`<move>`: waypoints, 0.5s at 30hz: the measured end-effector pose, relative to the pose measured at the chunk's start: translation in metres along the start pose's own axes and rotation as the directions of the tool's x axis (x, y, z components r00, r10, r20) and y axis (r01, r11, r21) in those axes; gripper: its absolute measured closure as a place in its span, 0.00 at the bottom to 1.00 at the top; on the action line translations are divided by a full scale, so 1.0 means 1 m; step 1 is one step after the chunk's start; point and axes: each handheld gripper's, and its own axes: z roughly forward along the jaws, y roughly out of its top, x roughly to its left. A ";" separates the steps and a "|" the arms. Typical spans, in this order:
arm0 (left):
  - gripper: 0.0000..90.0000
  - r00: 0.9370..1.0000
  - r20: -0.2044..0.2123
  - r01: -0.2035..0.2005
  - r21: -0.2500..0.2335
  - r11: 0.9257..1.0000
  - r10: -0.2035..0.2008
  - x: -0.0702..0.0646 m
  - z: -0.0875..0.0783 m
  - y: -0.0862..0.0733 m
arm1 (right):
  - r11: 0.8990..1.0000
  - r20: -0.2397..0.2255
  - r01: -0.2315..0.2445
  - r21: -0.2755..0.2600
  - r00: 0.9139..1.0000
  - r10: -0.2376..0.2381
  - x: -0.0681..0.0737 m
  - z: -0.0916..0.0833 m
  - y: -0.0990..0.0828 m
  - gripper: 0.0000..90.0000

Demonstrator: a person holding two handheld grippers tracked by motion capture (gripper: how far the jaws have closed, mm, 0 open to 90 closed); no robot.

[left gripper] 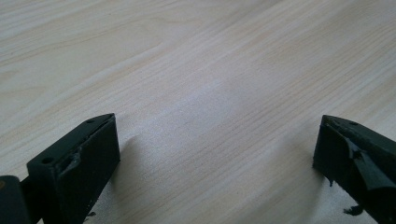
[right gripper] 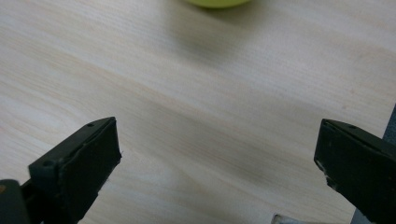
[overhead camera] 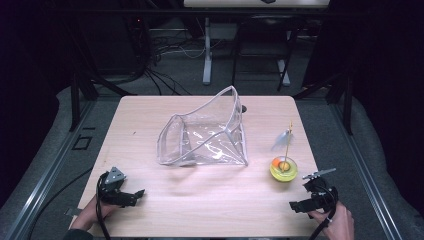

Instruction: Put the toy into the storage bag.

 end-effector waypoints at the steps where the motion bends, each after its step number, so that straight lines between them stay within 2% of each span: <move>1: 0.00 1.000 0.000 0.000 0.000 1.000 0.000 0.000 0.000 0.000 | 1.000 0.000 0.000 0.000 1.000 0.000 0.000 0.000 0.000 0.00; 5: 0.00 1.000 -0.003 0.003 -0.002 1.000 -0.003 0.000 0.000 0.000 | 0.999 -0.020 -0.003 -0.033 1.000 0.002 0.003 -0.005 0.006 0.00; 13: 0.00 1.000 -0.007 0.002 -0.002 1.000 -0.002 0.000 0.000 0.000 | 0.999 -0.029 0.029 -0.032 0.999 -0.030 0.005 -0.009 0.016 0.00; 15: 0.00 1.000 -0.008 0.006 -0.002 1.000 -0.006 -0.001 0.000 -0.001 | 0.999 -0.045 0.039 -0.032 0.998 -0.040 0.005 -0.011 0.020 0.00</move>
